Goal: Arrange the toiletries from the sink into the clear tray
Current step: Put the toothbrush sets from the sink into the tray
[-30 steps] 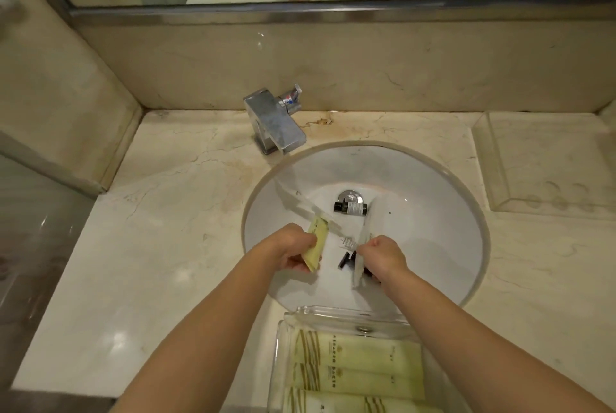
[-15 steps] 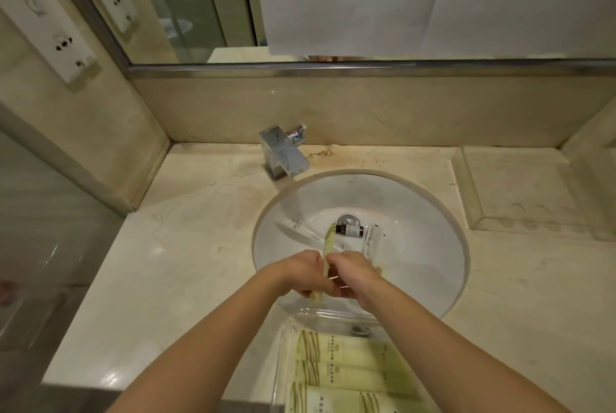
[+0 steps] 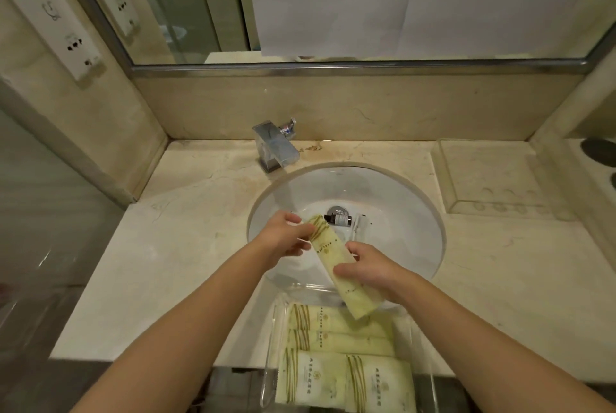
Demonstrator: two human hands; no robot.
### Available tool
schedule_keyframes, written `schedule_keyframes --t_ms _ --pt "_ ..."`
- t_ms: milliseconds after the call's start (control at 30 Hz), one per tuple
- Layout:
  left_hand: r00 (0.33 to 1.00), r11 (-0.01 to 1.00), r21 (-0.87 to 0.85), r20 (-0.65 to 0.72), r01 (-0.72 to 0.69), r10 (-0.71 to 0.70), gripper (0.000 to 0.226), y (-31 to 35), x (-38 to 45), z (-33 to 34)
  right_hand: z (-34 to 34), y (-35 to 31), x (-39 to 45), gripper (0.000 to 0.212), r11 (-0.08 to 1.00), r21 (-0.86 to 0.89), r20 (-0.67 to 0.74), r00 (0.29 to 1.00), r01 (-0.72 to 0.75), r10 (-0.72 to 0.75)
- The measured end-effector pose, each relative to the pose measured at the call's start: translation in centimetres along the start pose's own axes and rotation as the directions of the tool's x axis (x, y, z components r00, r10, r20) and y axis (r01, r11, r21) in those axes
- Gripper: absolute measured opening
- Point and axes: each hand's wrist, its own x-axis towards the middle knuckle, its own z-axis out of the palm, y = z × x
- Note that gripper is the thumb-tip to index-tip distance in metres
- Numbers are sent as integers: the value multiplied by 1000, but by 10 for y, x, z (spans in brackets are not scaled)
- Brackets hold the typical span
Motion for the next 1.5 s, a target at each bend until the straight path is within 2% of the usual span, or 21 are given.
schedule_keyframes --t_ms 167,300,367,467,567,633,733,833,933,1033,1133,1233,1300,1367,1433,1500 --pt "998 985 169 49 -38 30 15 1 -16 -2 -12 6 -15 38 1000 -7 38 999 22 -22" --pt "988 980 199 151 12 -43 20 -4 -30 -10 -19 17 -21 37 999 -35 25 1000 17 -16" --pt "981 964 264 180 23 -73 23 -10 -37 -11 -18 23 -23 36 994 -105 7 1000 14 -14" --pt "978 849 527 188 -27 -86 21 -25 -41 -10 -15 30 -25 31 949 -313 -31 998 45 -58" --pt "958 728 683 241 -53 -157 25 -42 -46 -6 -6 40 -28 18 853 -511 0 992 106 -124" --pt "945 639 764 269 -90 -188 23 -52 -50 0 2 48 -29 28 810 -567 4 984 150 -179" --pt "938 498 854 281 -149 -201 8 -64 -55 7 13 57 -30 28 749 -632 0 966 199 -257" --pt "945 382 902 281 -201 -168 19 -71 -56 7 21 63 -29 14 694 -687 16 959 216 -283" --pt "947 334 915 288 -227 -145 26 -76 -56 7 25 67 -28 8 650 -726 27 953 226 -301" --pt "942 314 916 304 -248 -142 26 -80 -55 7 27 68 -26 3 621 -740 47 942 257 -334" --pt "950 291 921 297 -258 -101 17 -79 -56 6 27 68 -26 12 578 -764 47 918 286 -393" --pt "969 256 941 242 -222 -52 10 -75 -57 5 25 72 -26 15 495 -801 52 863 336 -502" --pt "986 274 947 159 -167 51 14 -70 -57 4 26 74 -26 11 395 -842 51 783 368 -619" --pt "981 297 947 72 -123 178 21 -64 -56 0 26 76 -25 10 356 -859 7 703 368 -711" --pt "965 346 925 67 -156 254 22 -59 -54 -2 27 75 -23 14 368 -848 -13 680 381 -733" --pt "952 395 885 147 -248 267 10 -57 -52 -4 26 73 -21 9 390 -825 -2 688 410 -726"
